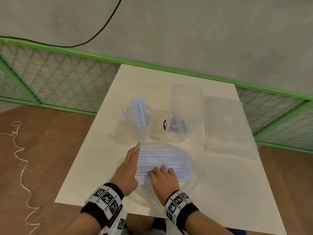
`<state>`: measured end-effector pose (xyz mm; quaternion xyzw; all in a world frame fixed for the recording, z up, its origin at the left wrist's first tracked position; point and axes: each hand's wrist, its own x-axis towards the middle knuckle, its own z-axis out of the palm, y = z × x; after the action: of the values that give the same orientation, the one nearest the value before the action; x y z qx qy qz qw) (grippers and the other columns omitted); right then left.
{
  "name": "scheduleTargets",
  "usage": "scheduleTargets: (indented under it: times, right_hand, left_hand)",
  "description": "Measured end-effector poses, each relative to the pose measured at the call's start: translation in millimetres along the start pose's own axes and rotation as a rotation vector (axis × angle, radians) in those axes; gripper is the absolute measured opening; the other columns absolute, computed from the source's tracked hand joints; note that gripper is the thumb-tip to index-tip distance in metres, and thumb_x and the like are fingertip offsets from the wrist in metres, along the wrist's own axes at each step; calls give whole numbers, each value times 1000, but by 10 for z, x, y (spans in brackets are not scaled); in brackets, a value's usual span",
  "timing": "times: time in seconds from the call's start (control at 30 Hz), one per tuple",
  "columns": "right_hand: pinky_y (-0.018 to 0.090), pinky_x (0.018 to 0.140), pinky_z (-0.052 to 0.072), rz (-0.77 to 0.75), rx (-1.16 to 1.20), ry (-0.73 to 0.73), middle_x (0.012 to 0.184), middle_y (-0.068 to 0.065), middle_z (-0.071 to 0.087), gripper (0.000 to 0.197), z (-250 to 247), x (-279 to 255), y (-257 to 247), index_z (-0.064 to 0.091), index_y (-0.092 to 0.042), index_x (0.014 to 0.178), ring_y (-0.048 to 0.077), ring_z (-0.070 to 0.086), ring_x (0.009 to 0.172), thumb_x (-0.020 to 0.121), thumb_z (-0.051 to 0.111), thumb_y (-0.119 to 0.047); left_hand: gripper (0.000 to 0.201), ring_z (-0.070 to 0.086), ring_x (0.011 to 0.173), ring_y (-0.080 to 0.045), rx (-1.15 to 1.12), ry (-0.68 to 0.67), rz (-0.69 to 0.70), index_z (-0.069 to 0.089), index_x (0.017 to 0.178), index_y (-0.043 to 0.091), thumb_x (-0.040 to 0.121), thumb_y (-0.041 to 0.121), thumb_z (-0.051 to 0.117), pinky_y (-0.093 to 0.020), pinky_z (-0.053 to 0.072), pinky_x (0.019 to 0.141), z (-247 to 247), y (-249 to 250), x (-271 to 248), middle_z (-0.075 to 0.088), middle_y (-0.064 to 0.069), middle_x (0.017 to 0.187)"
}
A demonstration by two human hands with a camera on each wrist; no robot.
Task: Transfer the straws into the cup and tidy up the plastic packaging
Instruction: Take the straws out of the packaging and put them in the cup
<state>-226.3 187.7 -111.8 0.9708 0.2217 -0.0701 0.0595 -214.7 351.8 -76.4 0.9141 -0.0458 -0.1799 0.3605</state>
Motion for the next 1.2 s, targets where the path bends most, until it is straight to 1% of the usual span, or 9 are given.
scheduleTargets:
  times: [0.13, 0.23, 0.4, 0.5, 0.63, 0.9, 1.03, 1.1, 1.2]
  right_hand:
    - [35, 56, 49, 8, -20, -7, 68, -1, 60, 28, -11, 39, -21, 66, -20, 67, 22, 59, 64, 46, 84, -14]
    - [35, 58, 49, 6, -36, -19, 62, -1, 59, 27, -8, 52, -46, 65, -20, 65, 22, 58, 60, 46, 83, -14]
    - [35, 58, 48, 6, -47, -45, 59, -1, 58, 25, 9, 68, -74, 63, -20, 60, 23, 57, 61, 47, 83, -16]
    - [34, 57, 48, 7, -43, -48, 57, -2, 57, 25, 2, 84, -81, 61, -20, 57, 22, 56, 60, 43, 82, -14]
    - [35, 59, 48, -6, -35, -37, 57, -3, 58, 24, 13, 85, -89, 62, -21, 60, 22, 57, 61, 46, 81, -15]
    - [40, 61, 49, 12, -41, -120, 57, 0, 60, 23, -15, 136, -88, 64, -19, 58, 24, 58, 61, 43, 82, -15]
    - [41, 65, 48, 5, -22, -177, 59, 0, 61, 18, -39, 136, -102, 65, -18, 63, 25, 59, 66, 53, 79, -15]
    - [44, 76, 46, -11, -13, -188, 76, 4, 67, 9, -75, 141, -100, 67, -15, 77, 28, 60, 82, 69, 70, -13]
    - [49, 93, 37, -66, -36, -198, 102, 11, 65, 19, -80, 156, -90, 64, -9, 100, 33, 53, 104, 86, 51, -10]
  left_hand:
    - [112, 54, 91, -17, 5, 6, -3, -6, 153, 28, 69, -8, 58, -14, 37, 50, 0, -10, 2, -4, 18, 156]
    - [111, 52, 83, -15, 8, 6, -9, -5, 153, 28, 69, -9, 58, -15, 37, 49, 11, -11, 0, -4, 18, 157]
    - [113, 54, 82, -16, -1, 8, -21, -6, 153, 29, 68, -10, 58, -15, 37, 50, 18, -12, 3, -2, 17, 157]
    - [115, 50, 74, -14, -6, 5, -31, -8, 153, 29, 67, -10, 58, -15, 37, 49, 16, -7, 11, -1, 18, 156]
    - [115, 49, 67, -13, 2, 0, -41, -8, 153, 30, 67, -11, 58, -16, 36, 48, 10, -8, 20, -3, 19, 157]
    - [117, 52, 74, -14, -22, 0, -49, -9, 152, 32, 68, -12, 58, -17, 40, 55, 1, -1, 26, -4, 21, 156]
    - [117, 54, 83, -14, -40, 0, -45, -8, 152, 32, 67, -11, 60, -17, 43, 59, 1, -4, 29, -2, 20, 156]
    - [118, 55, 84, -15, -41, -3, -49, -8, 152, 32, 66, -12, 60, -18, 44, 59, 1, -3, 34, -3, 20, 156]
    - [118, 55, 79, -14, -37, -8, -54, -9, 152, 33, 67, -11, 60, -18, 43, 56, 6, -10, 35, -4, 21, 155]
